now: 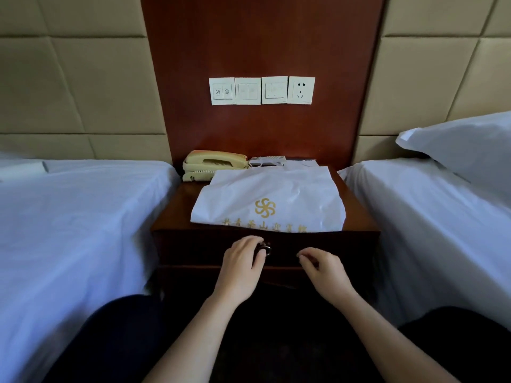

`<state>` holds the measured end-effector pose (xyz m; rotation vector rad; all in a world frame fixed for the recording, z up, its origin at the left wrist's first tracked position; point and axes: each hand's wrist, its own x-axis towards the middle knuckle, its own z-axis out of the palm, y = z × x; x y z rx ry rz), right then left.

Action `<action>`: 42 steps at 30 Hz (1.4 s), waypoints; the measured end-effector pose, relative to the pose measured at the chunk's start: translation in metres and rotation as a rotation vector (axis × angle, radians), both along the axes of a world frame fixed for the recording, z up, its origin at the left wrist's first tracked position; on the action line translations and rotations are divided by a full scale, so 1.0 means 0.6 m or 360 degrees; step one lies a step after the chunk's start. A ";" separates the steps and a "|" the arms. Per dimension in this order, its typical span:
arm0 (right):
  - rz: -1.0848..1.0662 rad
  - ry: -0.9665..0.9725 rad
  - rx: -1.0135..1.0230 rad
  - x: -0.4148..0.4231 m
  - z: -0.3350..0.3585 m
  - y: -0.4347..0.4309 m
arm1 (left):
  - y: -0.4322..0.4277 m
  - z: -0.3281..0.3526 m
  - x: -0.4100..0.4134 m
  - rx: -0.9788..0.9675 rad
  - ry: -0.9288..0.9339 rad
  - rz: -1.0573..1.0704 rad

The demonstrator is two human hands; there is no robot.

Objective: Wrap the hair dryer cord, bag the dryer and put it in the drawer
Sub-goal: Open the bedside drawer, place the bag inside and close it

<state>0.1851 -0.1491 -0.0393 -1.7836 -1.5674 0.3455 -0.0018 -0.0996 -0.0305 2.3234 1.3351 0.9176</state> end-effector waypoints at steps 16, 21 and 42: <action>-0.0070 0.1332 -0.0269 -0.083 -0.077 0.090 | 0.046 -0.114 -0.014 0.0092 0.0004 0.0483; -0.0067 0.1524 -0.0234 -0.113 -0.078 0.116 | 0.055 -0.118 -0.019 0.0141 0.0098 0.0494; 0.0215 0.0242 -0.0377 -0.068 0.052 -0.019 | 0.002 0.001 -0.055 -0.0235 0.0888 0.0205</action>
